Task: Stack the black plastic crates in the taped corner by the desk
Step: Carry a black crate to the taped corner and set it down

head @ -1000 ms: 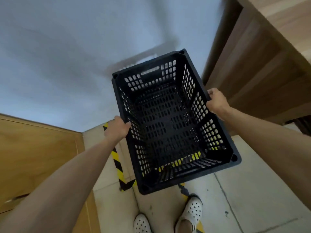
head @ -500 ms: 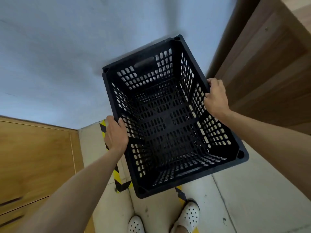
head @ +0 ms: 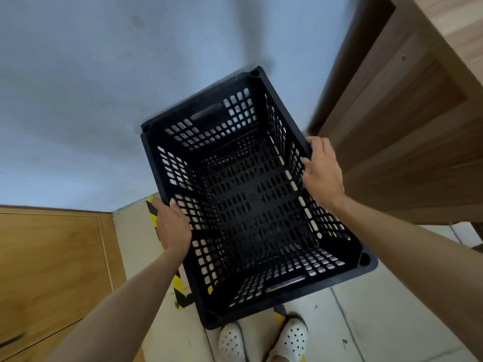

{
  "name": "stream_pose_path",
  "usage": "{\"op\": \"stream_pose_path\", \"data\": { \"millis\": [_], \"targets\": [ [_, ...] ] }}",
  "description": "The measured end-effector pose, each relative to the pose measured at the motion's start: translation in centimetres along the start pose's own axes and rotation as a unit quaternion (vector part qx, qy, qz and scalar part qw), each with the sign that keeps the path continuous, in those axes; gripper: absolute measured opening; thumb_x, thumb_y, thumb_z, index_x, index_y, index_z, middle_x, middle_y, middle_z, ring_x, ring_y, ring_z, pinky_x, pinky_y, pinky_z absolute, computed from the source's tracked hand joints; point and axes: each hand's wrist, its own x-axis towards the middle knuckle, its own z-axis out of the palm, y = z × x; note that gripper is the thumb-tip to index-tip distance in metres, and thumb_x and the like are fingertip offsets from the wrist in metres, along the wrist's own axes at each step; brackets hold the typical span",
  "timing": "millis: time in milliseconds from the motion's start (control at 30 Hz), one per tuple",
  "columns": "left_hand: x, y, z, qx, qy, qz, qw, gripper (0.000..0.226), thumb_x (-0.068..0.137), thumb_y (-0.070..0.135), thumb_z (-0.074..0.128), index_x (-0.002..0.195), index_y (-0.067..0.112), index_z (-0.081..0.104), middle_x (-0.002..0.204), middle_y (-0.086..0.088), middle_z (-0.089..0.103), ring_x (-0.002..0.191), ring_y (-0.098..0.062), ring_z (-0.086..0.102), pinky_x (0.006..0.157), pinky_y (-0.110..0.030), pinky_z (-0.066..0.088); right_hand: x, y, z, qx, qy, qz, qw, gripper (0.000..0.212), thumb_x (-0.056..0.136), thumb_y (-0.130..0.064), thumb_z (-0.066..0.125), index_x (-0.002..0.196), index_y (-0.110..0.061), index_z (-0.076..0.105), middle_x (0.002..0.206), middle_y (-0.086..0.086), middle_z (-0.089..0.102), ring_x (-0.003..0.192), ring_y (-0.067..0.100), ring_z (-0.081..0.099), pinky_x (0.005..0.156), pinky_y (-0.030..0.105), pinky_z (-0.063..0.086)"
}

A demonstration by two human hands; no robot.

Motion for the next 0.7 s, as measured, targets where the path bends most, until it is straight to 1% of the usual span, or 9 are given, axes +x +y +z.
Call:
{"op": "stream_pose_path", "data": {
  "millis": [67, 100, 167, 200, 300, 400, 500, 600, 700],
  "targets": [
    [0.0, 0.0, 0.1, -0.005, -0.004, -0.005, 1.0, 0.03, 0.105, 0.028, 0.029, 0.118, 0.002, 0.035, 0.067, -0.006, 0.049, 0.058, -0.026, 0.049, 0.053, -0.038, 0.037, -0.1, 0.0, -0.1, -0.007, 0.002, -0.001, 1.0, 0.034, 0.092, -0.003, 0.052, 0.125, -0.01, 0.045, 0.122, 0.005, 0.048, 0.108, 0.023, 0.051, 0.082, 0.041, 0.051],
    [0.1, 0.0, 0.2, -0.004, -0.004, -0.005, 1.0, 0.028, 0.105, 0.028, 0.03, 0.117, 0.003, 0.035, 0.071, -0.009, 0.052, 0.057, -0.023, 0.048, 0.052, -0.036, 0.036, -0.1, 0.0, -0.1, -0.01, 0.002, 0.001, 1.0, 0.035, 0.093, -0.004, 0.052, 0.126, -0.011, 0.045, 0.122, 0.005, 0.047, 0.109, 0.023, 0.051, 0.083, 0.041, 0.051],
    [0.1, -0.2, 0.1, -0.01, -0.005, -0.003, 1.0, 0.025, 0.104, 0.028, 0.032, 0.117, 0.006, 0.034, 0.082, -0.016, 0.057, 0.058, -0.024, 0.048, 0.052, -0.035, 0.035, -0.3, -0.2, -0.2, -0.009, -0.001, 0.006, 1.0, 0.035, 0.094, -0.005, 0.051, 0.127, -0.012, 0.045, 0.123, 0.005, 0.047, 0.112, 0.023, 0.05, 0.084, 0.043, 0.051],
    [0.1, -0.3, -0.1, -0.011, -0.01, 0.002, 1.0, 0.025, 0.104, 0.027, 0.034, 0.117, 0.006, 0.034, 0.084, -0.017, 0.057, 0.059, -0.024, 0.048, 0.052, -0.036, 0.035, -0.3, -0.3, -0.3, -0.005, -0.005, 0.013, 1.0, 0.035, 0.094, -0.005, 0.05, 0.128, -0.012, 0.044, 0.124, 0.004, 0.046, 0.114, 0.023, 0.049, 0.085, 0.044, 0.051],
    [-0.3, -0.6, -1.0, -0.014, -0.031, 0.04, 0.999, 0.026, 0.103, 0.026, 0.04, 0.118, 0.006, 0.035, 0.084, -0.014, 0.058, 0.068, -0.031, 0.054, 0.058, -0.036, 0.037, 0.0, -0.5, -0.8, 0.019, -0.027, 0.068, 0.997, 0.04, 0.093, 0.001, 0.047, 0.131, -0.012, 0.043, 0.128, 0.007, 0.043, 0.121, 0.023, 0.043, 0.095, 0.039, 0.044],
    [-0.6, -0.6, -1.8, -0.017, -0.033, 0.089, 0.995, 0.024, 0.101, 0.027, 0.044, 0.116, 0.01, 0.035, 0.085, -0.01, 0.058, 0.07, -0.03, 0.054, 0.06, -0.034, 0.037, 0.0, -0.3, -1.5, 0.008, -0.048, 0.121, 0.992, 0.044, 0.089, 0.007, 0.048, 0.13, -0.008, 0.044, 0.131, 0.013, 0.041, 0.124, 0.027, 0.04, 0.105, 0.036, 0.036],
    [0.3, -0.6, -2.7, -0.026, -0.016, 0.109, 0.994, 0.018, 0.101, 0.03, 0.043, 0.107, 0.017, 0.033, 0.088, -0.011, 0.059, 0.071, -0.03, 0.056, 0.058, -0.035, 0.039, -0.3, -0.5, -1.6, 0.001, -0.067, 0.136, 0.988, 0.04, 0.089, 0.005, 0.05, 0.127, -0.006, 0.045, 0.13, 0.015, 0.041, 0.122, 0.028, 0.042, 0.107, 0.037, 0.035],
    [1.9, -1.0, -3.7, -0.021, -0.011, 0.109, 0.994, 0.016, 0.101, 0.029, 0.043, 0.105, 0.016, 0.035, 0.088, -0.011, 0.06, 0.072, -0.031, 0.056, 0.06, -0.036, 0.039, -0.3, -1.4, -0.5, 0.003, -0.085, 0.141, 0.986, 0.037, 0.089, 0.002, 0.052, 0.125, -0.005, 0.045, 0.13, 0.016, 0.041, 0.121, 0.031, 0.043, 0.106, 0.04, 0.036],
    [2.7, -1.8, -3.1, -0.027, -0.007, 0.094, 0.995, 0.016, 0.101, 0.03, 0.043, 0.104, 0.017, 0.035, 0.092, -0.012, 0.06, 0.074, -0.03, 0.056, 0.061, -0.036, 0.037, 0.1, -2.1, 0.6, 0.008, -0.076, 0.136, 0.988, 0.037, 0.088, 0.004, 0.051, 0.124, -0.004, 0.044, 0.13, 0.017, 0.04, 0.12, 0.033, 0.044, 0.104, 0.041, 0.038]
  ]
}}
